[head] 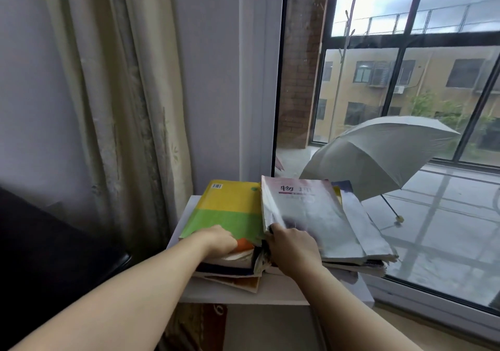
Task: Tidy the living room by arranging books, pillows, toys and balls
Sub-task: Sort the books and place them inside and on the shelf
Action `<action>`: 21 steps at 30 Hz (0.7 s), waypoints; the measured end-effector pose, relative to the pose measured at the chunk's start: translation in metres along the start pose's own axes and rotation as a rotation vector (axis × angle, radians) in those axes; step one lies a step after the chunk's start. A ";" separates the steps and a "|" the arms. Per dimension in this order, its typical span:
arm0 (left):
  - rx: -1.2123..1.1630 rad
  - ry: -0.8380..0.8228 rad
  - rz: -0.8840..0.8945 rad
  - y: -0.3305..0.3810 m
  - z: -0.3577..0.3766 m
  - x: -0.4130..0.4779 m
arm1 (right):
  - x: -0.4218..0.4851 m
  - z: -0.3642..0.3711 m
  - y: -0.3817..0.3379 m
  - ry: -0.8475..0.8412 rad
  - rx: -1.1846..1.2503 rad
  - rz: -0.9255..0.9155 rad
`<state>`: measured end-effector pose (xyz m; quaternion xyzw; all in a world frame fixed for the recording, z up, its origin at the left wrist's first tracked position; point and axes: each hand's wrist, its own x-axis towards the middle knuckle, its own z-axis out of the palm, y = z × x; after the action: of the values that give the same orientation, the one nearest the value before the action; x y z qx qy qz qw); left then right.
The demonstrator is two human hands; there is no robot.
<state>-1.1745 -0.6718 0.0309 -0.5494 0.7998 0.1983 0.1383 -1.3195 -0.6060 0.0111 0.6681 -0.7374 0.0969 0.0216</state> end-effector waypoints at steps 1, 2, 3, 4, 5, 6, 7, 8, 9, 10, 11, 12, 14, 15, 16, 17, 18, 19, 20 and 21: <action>0.021 0.004 0.000 0.000 -0.001 0.001 | 0.001 0.000 0.000 -0.005 0.011 0.001; 0.028 0.018 -0.011 -0.002 -0.001 0.003 | 0.002 -0.001 0.001 -0.017 0.017 0.004; 0.029 0.037 -0.023 -0.004 0.000 0.006 | 0.003 -0.001 0.001 -0.031 0.018 0.006; 0.040 0.059 -0.027 -0.006 0.000 0.007 | 0.004 -0.002 0.002 -0.041 0.013 0.004; 0.047 0.077 -0.027 -0.007 0.001 0.008 | 0.006 -0.001 0.002 -0.047 0.001 -0.004; 0.053 0.095 -0.025 -0.007 0.002 0.009 | 0.007 -0.001 0.001 -0.054 -0.018 -0.016; 0.048 0.109 -0.028 -0.007 0.003 0.008 | 0.008 0.000 0.000 -0.070 -0.046 -0.036; 0.043 0.119 -0.034 -0.006 0.004 0.007 | 0.009 0.001 -0.002 -0.086 -0.062 -0.049; 0.039 0.132 -0.045 -0.006 0.005 0.006 | 0.011 0.001 -0.004 -0.102 -0.071 -0.057; 0.042 0.146 -0.063 -0.005 0.006 0.005 | 0.013 0.001 -0.004 -0.115 -0.071 -0.058; 0.039 0.171 -0.082 -0.007 0.006 0.005 | 0.015 0.000 -0.004 -0.121 -0.067 -0.059; 0.018 0.204 -0.097 -0.009 0.005 0.005 | 0.018 0.000 -0.004 -0.120 -0.058 -0.054; -0.079 0.280 -0.127 -0.016 0.007 0.010 | 0.019 0.000 -0.003 -0.110 -0.030 -0.042; -0.124 0.319 -0.167 -0.022 0.009 0.015 | 0.020 0.001 -0.005 -0.104 -0.020 -0.044; -0.166 0.341 -0.224 -0.027 0.011 0.019 | 0.020 0.003 -0.006 -0.104 -0.024 -0.047; -0.209 0.341 -0.286 -0.033 0.014 0.024 | 0.019 0.005 -0.007 -0.107 -0.032 -0.050; -0.256 0.318 -0.345 -0.038 0.016 0.028 | 0.019 0.005 -0.009 -0.109 -0.036 -0.046; -0.308 0.292 -0.386 -0.042 0.018 0.034 | 0.020 0.004 -0.009 -0.114 -0.039 -0.040; -0.361 0.276 -0.411 -0.045 0.018 0.037 | 0.021 0.003 -0.009 -0.120 -0.040 -0.035; -0.414 0.287 -0.424 -0.048 0.017 0.041 | 0.023 0.001 -0.008 -0.128 -0.045 -0.036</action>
<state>-1.1438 -0.7124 -0.0103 -0.7423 0.6218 0.2440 -0.0525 -1.3143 -0.6294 0.0145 0.6853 -0.7272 0.0370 -0.0086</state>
